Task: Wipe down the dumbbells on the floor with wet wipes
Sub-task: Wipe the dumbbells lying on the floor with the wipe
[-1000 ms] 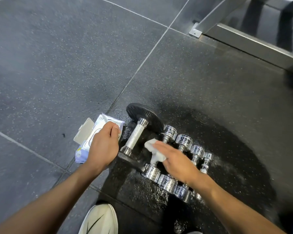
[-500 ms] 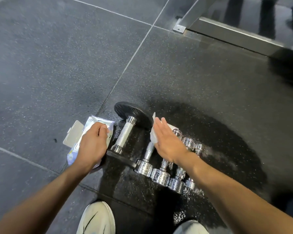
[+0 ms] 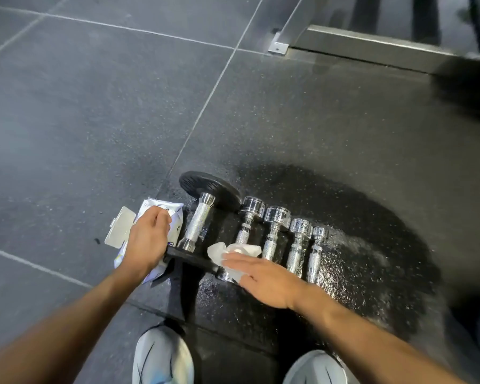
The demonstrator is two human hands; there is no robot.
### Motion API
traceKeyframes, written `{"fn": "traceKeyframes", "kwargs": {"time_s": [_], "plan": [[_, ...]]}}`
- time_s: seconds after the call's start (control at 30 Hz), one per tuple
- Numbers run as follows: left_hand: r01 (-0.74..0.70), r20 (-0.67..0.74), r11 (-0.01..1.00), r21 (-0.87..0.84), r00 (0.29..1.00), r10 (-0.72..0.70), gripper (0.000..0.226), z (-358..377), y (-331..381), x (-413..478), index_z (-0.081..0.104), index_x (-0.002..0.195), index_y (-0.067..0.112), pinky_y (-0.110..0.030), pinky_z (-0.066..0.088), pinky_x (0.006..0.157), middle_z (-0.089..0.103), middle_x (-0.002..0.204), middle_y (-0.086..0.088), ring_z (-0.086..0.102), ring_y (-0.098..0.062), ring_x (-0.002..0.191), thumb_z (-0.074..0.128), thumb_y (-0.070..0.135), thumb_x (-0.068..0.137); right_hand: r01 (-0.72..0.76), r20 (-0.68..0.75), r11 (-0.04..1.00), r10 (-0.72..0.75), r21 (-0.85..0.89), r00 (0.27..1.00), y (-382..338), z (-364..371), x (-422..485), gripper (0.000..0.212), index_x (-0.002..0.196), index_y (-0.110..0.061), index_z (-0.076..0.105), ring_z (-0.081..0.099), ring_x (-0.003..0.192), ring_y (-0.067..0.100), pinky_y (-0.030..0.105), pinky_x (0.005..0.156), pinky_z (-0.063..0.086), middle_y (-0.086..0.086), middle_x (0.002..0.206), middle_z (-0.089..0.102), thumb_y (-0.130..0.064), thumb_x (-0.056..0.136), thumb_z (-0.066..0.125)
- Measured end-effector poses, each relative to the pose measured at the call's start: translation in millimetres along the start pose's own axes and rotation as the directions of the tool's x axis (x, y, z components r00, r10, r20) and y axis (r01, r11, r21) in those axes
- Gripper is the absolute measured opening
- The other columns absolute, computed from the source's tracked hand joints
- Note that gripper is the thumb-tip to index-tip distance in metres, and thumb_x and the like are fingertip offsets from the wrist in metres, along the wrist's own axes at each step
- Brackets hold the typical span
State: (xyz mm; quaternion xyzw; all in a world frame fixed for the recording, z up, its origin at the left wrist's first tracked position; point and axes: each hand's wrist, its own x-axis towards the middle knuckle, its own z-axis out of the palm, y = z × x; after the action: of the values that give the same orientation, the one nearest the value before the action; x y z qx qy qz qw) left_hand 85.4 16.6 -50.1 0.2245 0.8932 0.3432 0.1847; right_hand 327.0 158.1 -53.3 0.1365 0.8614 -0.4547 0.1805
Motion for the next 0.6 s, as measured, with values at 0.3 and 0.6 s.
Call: {"fn": "traceKeyframes", "kwargs": {"time_s": [0.3,0.6], "plan": [[0.005,0.053,0.999,0.046,0.999,-0.008,0.033,-7.5,0.1,6.6,0.051,0.068,0.015,-0.036,0.038,0.062,0.055,0.067,-0.001,0.049,-0.022,0.066,0.041,0.017,0.100,0.241,0.117,0.723,-0.219,-0.647,0.969,29.5,53.6,-8.7,0.067,0.163,-0.012,0.017,0.005,0.158,0.023,0.039,0.128,-0.003,0.004,0.171,0.004,-0.041,0.103,0.027],[-0.026,0.088,0.999,0.019,0.996,0.025,0.033,-8.3,1.0,8.2,0.048,0.067,0.013,-0.037,0.038,0.065,0.054,0.069,-0.004,0.047,-0.021,0.066,0.040,0.016,0.099,0.321,0.183,0.696,-0.267,-0.642,0.946,46.0,-5.3,10.8,0.067,0.164,-0.020,-0.003,0.002,0.158,0.017,0.038,0.129,0.006,0.000,0.172,0.005,-0.037,0.106,0.028]]}}
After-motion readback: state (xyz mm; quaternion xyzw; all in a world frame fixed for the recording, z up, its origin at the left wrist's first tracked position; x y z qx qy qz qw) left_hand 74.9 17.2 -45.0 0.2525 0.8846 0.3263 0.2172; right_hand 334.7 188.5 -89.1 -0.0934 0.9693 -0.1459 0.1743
